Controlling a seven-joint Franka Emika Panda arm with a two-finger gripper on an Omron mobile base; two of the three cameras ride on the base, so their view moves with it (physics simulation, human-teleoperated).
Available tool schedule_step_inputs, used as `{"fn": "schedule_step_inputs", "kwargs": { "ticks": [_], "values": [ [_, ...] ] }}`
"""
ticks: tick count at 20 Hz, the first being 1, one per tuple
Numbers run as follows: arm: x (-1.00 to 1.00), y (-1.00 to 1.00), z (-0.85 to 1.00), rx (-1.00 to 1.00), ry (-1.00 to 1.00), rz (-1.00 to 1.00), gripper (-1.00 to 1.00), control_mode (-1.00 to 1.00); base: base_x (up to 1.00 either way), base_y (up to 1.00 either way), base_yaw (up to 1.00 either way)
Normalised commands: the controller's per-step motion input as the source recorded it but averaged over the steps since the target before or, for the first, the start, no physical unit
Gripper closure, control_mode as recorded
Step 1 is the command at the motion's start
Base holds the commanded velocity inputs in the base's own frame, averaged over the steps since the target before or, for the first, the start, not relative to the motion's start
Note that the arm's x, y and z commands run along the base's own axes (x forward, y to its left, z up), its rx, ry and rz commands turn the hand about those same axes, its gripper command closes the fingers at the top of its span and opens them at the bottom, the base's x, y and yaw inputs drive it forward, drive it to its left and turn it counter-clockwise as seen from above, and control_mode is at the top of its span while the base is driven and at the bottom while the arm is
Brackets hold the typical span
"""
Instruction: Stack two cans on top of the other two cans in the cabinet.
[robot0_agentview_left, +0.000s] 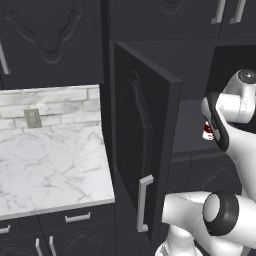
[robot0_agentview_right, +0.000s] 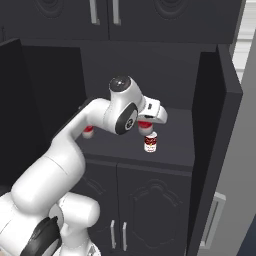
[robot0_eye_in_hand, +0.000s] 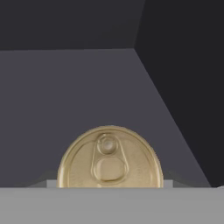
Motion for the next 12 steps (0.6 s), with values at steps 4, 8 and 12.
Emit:
{"fn": "schedule_step_inputs", "kwargs": {
  "ticks": [4, 8, 12],
  "values": [
    [0.00, -0.03, -0.12, 0.00, 0.00, -0.01, 1.00, -1.00, 0.00, 0.00, 0.00],
    [0.01, 0.00, -0.11, 0.01, 0.00, 0.00, 1.00, -1.00, 0.00, 0.00, 0.00],
    [0.05, 0.00, -0.05, 0.02, 0.00, 0.00, 1.00, -1.00, 0.00, 0.00, 0.00]
  ]
}}
